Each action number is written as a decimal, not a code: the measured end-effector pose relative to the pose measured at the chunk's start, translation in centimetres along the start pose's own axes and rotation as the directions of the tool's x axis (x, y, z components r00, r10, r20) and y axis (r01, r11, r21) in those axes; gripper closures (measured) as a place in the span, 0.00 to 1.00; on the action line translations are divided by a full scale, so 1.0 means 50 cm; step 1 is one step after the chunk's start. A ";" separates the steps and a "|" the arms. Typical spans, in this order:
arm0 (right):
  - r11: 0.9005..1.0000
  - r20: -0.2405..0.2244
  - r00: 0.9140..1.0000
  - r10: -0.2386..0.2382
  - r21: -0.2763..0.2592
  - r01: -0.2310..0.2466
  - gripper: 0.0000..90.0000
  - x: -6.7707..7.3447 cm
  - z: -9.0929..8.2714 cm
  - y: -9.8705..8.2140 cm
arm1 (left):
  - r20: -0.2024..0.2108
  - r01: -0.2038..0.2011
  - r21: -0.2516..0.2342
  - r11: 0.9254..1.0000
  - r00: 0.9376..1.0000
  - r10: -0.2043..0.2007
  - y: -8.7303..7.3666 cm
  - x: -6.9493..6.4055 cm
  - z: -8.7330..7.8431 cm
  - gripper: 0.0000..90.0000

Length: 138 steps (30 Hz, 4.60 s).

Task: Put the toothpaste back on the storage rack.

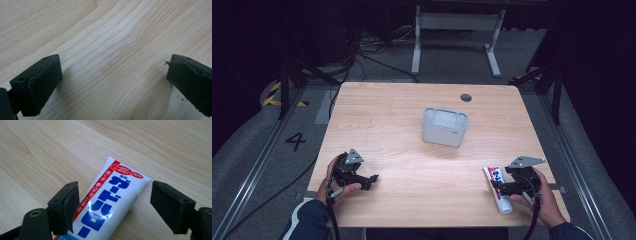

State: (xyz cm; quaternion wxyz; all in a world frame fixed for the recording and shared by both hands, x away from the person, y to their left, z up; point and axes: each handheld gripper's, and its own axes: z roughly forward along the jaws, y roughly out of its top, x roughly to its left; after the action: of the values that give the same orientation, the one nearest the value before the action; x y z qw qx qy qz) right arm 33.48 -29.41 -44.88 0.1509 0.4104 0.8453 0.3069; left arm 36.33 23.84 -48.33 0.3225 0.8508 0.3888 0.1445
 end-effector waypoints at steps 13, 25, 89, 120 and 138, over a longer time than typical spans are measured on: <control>0.995 -0.010 1.000 -0.012 0.095 0.012 0.24 0.004 0.039 0.007 | -0.005 0.003 -0.001 1.000 1.000 -0.003 -0.015 0.000 -0.015 0.01; 0.986 -0.017 0.997 -0.081 0.144 0.083 0.35 0.016 0.050 0.025 | -0.003 0.008 -0.001 1.000 1.000 -0.008 -0.016 -0.001 -0.015 0.01; 0.994 -0.108 0.989 -0.098 -0.065 0.091 0.70 0.004 -0.036 0.052 | -0.003 0.009 -0.001 1.000 1.000 -0.009 -0.016 -0.001 -0.015 0.01; 0.958 -0.106 0.983 -0.148 -0.264 0.116 0.70 0.006 -0.079 0.099 | -0.003 0.008 -0.001 1.000 1.000 -0.008 -0.016 -0.001 -0.015 0.01; 0.917 -0.081 0.980 -0.180 -0.376 0.137 0.70 0.005 -0.086 0.191 | -0.004 0.009 -0.001 1.000 1.000 -0.009 -0.016 -0.001 -0.015 0.01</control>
State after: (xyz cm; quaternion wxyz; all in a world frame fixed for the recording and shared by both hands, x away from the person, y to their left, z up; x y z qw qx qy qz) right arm 36.89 -26.35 -35.44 0.2013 0.2867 0.8105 0.4695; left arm 35.48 24.54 -48.31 0.3228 0.8488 0.3930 0.1448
